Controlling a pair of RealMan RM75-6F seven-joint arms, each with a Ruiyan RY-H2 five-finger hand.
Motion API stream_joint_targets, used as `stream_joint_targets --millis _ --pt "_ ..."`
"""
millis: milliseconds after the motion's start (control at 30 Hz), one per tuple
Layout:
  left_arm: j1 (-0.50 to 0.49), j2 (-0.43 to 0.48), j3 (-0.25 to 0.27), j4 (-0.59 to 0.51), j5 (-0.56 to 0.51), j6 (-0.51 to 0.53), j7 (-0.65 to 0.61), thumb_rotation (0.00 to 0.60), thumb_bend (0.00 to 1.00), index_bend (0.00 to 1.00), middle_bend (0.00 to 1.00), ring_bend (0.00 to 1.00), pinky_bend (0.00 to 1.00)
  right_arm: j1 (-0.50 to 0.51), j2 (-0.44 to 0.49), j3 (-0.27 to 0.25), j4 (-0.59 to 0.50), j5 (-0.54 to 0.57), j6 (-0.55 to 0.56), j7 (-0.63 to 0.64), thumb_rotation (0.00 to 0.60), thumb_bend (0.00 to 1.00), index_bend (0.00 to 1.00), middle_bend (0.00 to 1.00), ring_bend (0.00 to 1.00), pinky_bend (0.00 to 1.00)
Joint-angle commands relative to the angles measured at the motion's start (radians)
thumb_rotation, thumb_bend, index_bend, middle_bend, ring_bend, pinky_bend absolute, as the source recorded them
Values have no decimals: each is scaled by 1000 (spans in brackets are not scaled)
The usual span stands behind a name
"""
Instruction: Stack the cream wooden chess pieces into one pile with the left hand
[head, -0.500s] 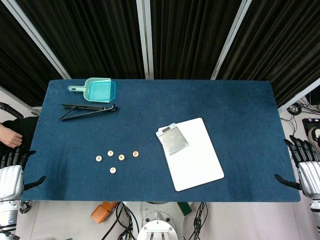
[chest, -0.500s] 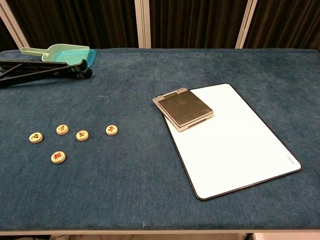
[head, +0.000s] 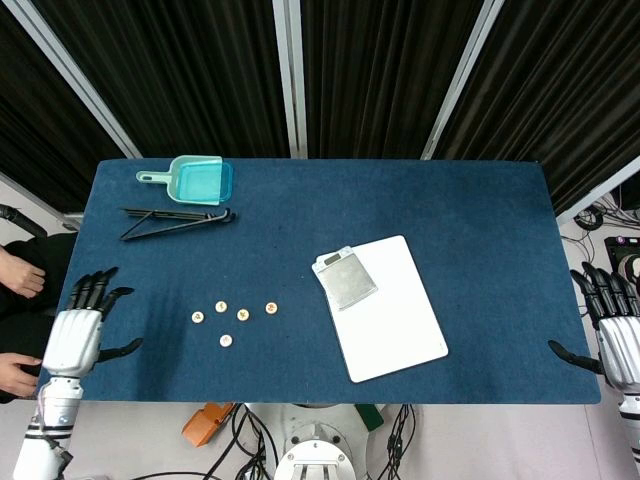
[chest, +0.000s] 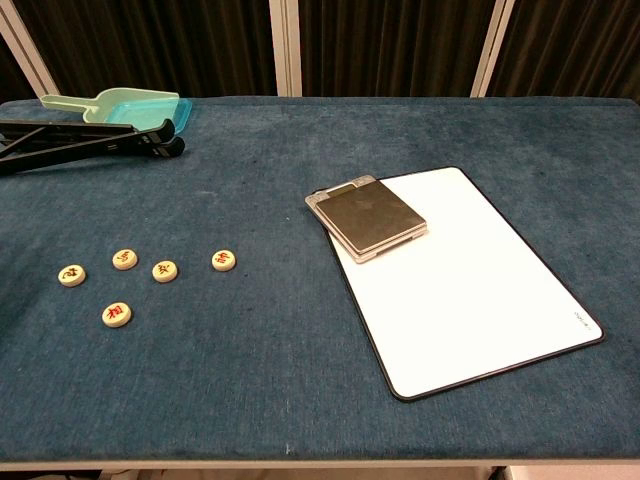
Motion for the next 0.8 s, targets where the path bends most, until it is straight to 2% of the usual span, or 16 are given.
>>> stream_joint_targets --millis 33,133,333,500,800 --pt "-128 -53 -41 -66 27 -171 90 600 108 287 58 0 0 -1 -1 1 -2 1 0 -5 600 189 0 45 0 50" --pt "-203 -99 -80 -70 -16 -275 158 600 114 301 58 0 0 0 3 0 -8 0 0 -12 600 189 0 45 0 50" --pt "-294 -188 -141 -27 -151 -402 238 600 133 337 58 0 0 -6 13 -1 -21 4 7 -21 600 189 0 44 0 50" --pt "-330 -243 -150 20 -256 -459 280 600 142 359 58 0 0 -11 11 -4 -23 8 11 -22 600 190 0 45 0 50" --pt "-355 -322 -143 112 -320 -475 285 600 220 409 58 0 0 -7 9 -3 -29 9 4 -33 600 189 0 44 0 50"
